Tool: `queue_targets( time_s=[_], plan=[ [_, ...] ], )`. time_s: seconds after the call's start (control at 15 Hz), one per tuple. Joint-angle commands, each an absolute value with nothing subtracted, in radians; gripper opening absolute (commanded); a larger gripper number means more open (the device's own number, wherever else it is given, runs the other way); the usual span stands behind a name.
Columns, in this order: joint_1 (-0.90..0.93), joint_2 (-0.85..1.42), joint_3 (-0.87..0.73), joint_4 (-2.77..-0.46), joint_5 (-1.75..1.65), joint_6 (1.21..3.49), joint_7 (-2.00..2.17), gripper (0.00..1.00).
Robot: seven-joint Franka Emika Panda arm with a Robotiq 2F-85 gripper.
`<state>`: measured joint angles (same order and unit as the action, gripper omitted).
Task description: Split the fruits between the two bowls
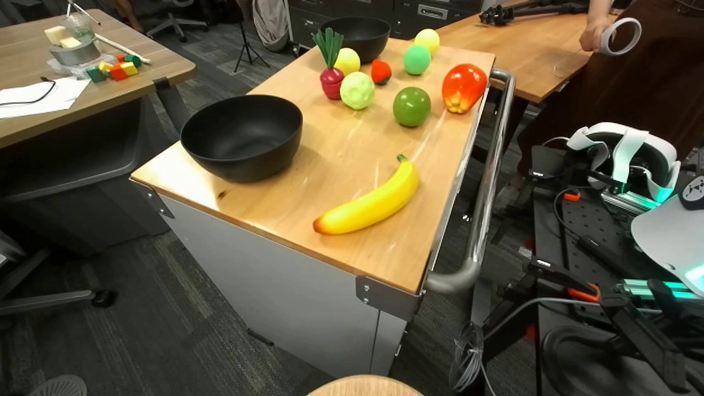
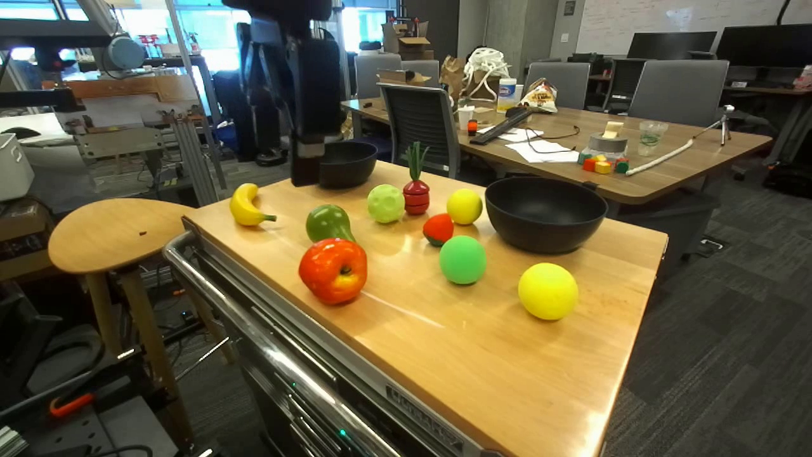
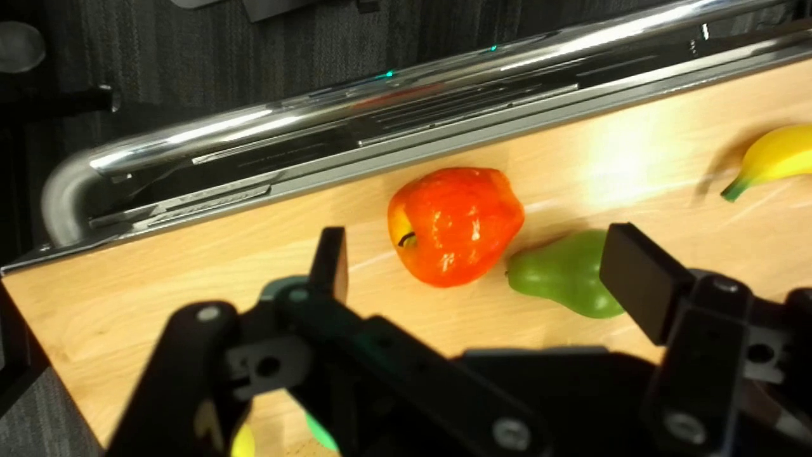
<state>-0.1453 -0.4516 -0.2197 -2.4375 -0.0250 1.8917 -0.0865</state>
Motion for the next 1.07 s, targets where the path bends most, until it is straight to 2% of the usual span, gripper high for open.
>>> queue_targets(
  time_s=[0.0, 0.33, 0.8, 1.0],
  plan=[
    [-0.165, -0.353, -0.241, -2.434, -0.04, 2.031, -0.146, 1.0],
    [-0.159, -0.25, -0.259, -2.48, -0.02, 2.193, -0.266, 1.0],
    [-0.161, -0.229, -0.243, -2.492, -0.013, 2.162, -0.292, 1.0],
    [-0.126, -0.26, -0.254, -2.525, 0.101, 2.19, -0.408, 1.0]
  ],
)
